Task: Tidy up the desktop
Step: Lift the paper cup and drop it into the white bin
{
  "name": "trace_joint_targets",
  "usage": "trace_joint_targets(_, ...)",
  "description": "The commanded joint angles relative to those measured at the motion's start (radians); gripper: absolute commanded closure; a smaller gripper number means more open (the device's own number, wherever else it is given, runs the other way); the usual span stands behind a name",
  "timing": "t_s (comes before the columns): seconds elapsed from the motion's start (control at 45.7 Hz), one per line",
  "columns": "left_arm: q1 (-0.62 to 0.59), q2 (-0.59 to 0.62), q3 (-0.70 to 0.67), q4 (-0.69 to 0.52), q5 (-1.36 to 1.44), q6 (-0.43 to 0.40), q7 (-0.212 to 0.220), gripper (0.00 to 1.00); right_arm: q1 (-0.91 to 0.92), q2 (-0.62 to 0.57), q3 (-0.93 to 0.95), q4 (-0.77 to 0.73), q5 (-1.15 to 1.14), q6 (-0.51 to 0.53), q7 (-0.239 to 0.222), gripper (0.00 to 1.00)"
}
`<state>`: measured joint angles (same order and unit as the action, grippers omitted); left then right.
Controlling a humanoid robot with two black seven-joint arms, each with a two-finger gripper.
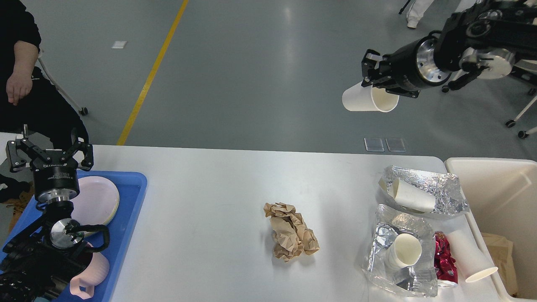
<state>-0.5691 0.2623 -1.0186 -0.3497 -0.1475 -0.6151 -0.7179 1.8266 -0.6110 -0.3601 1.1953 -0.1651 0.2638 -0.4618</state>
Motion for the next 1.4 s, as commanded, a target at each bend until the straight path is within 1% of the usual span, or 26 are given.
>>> trace_joint_targets(0.0, 0.000, 0.000, 0.000, 0.000, 0.000, 0.000, 0.000, 0.04, -0.030, -0.059, 0.007, -0.140, -0.001, -0.002, 0.002, 1.00)
trace_joint_targets(0.219, 0.000, 0.000, 0.000, 0.000, 0.000, 0.000, 0.000, 0.04, -0.257, -0.116, 0.009, -0.400, 0.003, -0.023, 0.002, 1.00)
trace_joint_targets(0.394, 0.000, 0.000, 0.000, 0.000, 0.000, 0.000, 0.000, 0.04, -0.493, -0.128, 0.007, -0.566, 0.003, -0.103, 0.002, 1.00)
trace_joint_targets(0.503, 0.000, 0.000, 0.000, 0.000, 0.000, 0.000, 0.000, 0.04, -0.639, -0.119, 0.004, -0.632, 0.003, -0.126, 0.003, 1.00)
trace_joint_targets(0.635, 0.000, 0.000, 0.000, 0.000, 0.000, 0.000, 0.000, 0.04, -0.792, -0.078, -0.010, -0.658, 0.003, -0.172, 0.005, 1.00)
trace_joint_targets(0.657, 0.000, 0.000, 0.000, 0.000, 0.000, 0.000, 0.000, 0.04, -0.812, -0.070, -0.013, -0.661, 0.003, -0.182, 0.005, 0.96)
trace_joint_targets(0.679, 0.000, 0.000, 0.000, 0.000, -0.001, 0.000, 0.000, 0.04, -0.834, -0.064, -0.014, -0.668, 0.003, -0.195, 0.005, 0.84)
trace_joint_targets(0.744, 0.000, 0.000, 0.000, 0.000, 0.000, 0.000, 0.000, 0.04, -0.892, -0.036, -0.016, -0.694, 0.001, -0.239, 0.005, 0.35)
trace_joint_targets(0.766, 0.000, 0.000, 0.000, 0.000, 0.000, 0.000, 0.000, 0.04, -0.908, -0.024, -0.014, -0.707, 0.003, -0.253, 0.005, 0.22)
trace_joint_targets(0.788, 0.000, 0.000, 0.000, 0.000, 0.000, 0.000, 0.000, 0.04, -0.921, -0.012, -0.014, -0.720, 0.003, -0.265, 0.006, 0.12)
trace_joint_targets(0.832, 0.000, 0.000, 0.000, 0.000, 0.000, 0.000, 0.000, 0.04, -0.946, 0.013, -0.014, -0.744, 0.003, -0.281, 0.006, 0.04)
trace_joint_targets(0.854, 0.000, 0.000, 0.000, 0.000, 0.000, 0.000, 0.000, 0.04, -0.961, 0.025, -0.014, -0.756, 0.003, -0.285, 0.005, 0.02)
trace_joint_targets(0.985, 0.000, 0.000, 0.000, 0.000, 0.000, 0.000, 0.000, 0.04, -0.975, 0.043, -0.016, -0.764, 0.003, -0.295, 0.006, 0.02)
trace_joint_targets(1.116, 0.000, 0.000, 0.000, 0.000, 0.000, 0.000, 0.000, 0.04, -0.931, 0.077, -0.063, -0.758, 0.004, -0.291, 0.006, 0.00)
trace_joint_targets(1.182, 0.000, 0.000, 0.000, 0.000, 0.000, 0.000, 0.000, 0.04, -0.836, 0.082, -0.155, -0.749, 0.012, -0.284, 0.008, 0.00)
trace_joint_targets(1.248, 0.000, 0.000, 0.000, 0.000, 0.000, 0.000, 0.000, 0.04, -0.738, 0.085, -0.287, -0.720, 0.032, -0.276, 0.008, 0.00)
trace_joint_targets(1.379, 0.000, 0.000, 0.000, 0.000, 0.000, 0.000, 0.000, 0.04, -0.523, 0.115, -0.532, -0.574, 0.065, -0.253, 0.008, 0.00)
